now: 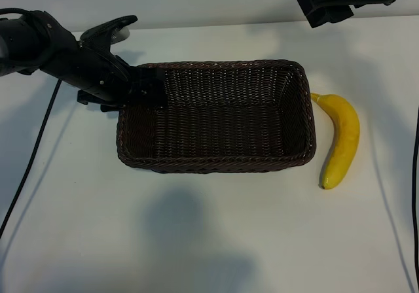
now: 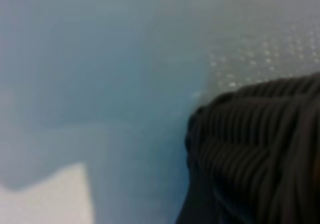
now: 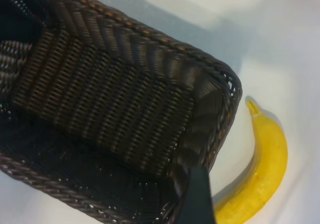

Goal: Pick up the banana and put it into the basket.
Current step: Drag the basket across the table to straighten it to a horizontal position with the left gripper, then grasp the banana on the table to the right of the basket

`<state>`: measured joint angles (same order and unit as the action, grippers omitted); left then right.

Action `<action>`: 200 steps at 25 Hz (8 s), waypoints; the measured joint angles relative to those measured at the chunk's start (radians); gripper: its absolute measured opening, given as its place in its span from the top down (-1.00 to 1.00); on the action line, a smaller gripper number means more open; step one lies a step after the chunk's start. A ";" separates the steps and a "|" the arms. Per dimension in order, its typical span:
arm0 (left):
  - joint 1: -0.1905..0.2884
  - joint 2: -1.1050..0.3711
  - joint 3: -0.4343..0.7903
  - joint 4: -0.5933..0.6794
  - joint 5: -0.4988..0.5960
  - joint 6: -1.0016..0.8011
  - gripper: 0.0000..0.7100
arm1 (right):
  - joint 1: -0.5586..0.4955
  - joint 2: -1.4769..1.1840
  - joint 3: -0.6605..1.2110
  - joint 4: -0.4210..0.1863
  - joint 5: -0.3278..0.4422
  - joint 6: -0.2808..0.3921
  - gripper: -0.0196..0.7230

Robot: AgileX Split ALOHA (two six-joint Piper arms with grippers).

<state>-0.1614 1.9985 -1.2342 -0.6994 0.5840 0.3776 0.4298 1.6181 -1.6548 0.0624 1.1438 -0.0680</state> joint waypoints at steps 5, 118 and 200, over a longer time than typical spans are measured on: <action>0.000 -0.010 0.000 -0.003 0.028 0.010 -0.74 | 0.000 0.000 0.000 0.000 0.002 0.000 -0.68; 0.055 -0.790 0.161 0.284 0.312 0.060 -0.72 | -0.249 0.024 0.291 -0.062 0.073 -0.024 -0.66; 0.055 -0.790 0.161 0.284 0.317 0.060 -0.72 | -0.185 0.204 0.629 0.269 -0.494 -0.165 -0.66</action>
<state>-0.1064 1.2086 -1.0730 -0.4150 0.9011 0.4373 0.2445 1.8217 -1.0254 0.3313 0.6498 -0.2327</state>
